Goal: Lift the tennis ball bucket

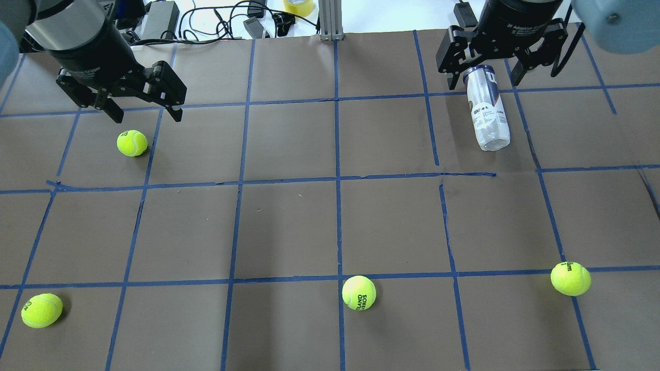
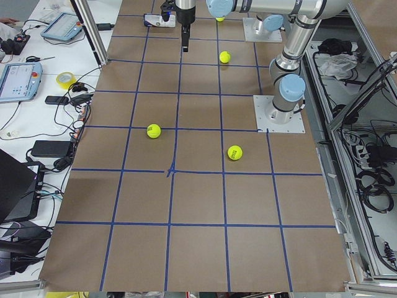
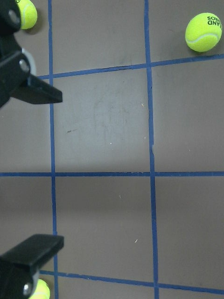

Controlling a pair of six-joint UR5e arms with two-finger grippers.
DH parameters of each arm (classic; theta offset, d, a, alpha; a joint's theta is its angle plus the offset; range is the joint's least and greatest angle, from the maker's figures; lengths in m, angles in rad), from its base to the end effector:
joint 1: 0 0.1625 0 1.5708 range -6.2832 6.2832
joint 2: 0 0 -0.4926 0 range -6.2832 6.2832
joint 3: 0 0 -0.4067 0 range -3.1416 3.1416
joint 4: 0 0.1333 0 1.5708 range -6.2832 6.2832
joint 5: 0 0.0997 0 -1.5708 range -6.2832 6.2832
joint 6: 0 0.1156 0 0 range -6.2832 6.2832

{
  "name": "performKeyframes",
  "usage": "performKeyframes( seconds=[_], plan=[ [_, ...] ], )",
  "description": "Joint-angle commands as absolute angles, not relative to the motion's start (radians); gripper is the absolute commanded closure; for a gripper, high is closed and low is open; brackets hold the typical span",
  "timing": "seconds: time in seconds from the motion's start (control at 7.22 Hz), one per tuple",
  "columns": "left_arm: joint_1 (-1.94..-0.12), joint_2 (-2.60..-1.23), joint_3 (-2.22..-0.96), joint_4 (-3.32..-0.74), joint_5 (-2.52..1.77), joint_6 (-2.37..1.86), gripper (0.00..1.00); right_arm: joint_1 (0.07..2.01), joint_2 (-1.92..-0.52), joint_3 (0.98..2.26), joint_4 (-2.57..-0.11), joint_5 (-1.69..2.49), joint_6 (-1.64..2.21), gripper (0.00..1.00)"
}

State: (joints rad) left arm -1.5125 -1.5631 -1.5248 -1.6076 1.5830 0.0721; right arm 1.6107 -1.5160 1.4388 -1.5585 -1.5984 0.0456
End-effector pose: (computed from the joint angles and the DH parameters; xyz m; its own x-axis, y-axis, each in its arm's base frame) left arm -0.1023 -0.5108 0.5630 -0.9998 0.0136 -0.0134 0.0138 0.9998 -0.0160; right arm 0.1515 -0.5338 0.5769 -0.9997 0.0074 0.0246 0.0058 0.9978 -0.0660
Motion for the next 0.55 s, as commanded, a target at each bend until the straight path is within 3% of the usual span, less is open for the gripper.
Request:
performKeyframes(
  seconds=[0.0, 0.42],
  plan=[
    [-1.513, -1.565, -1.525, -1.606, 1.582, 0.072, 0.0, 1.611, -1.509, 1.437, -1.56, -1.595, 0.051, 0.0],
    [-1.513, -1.568, -1.525, -1.602, 1.582, 0.072, 0.0, 1.588, -1.485, 1.418, -1.563, -1.592, 0.054, 0.0]
  ],
)
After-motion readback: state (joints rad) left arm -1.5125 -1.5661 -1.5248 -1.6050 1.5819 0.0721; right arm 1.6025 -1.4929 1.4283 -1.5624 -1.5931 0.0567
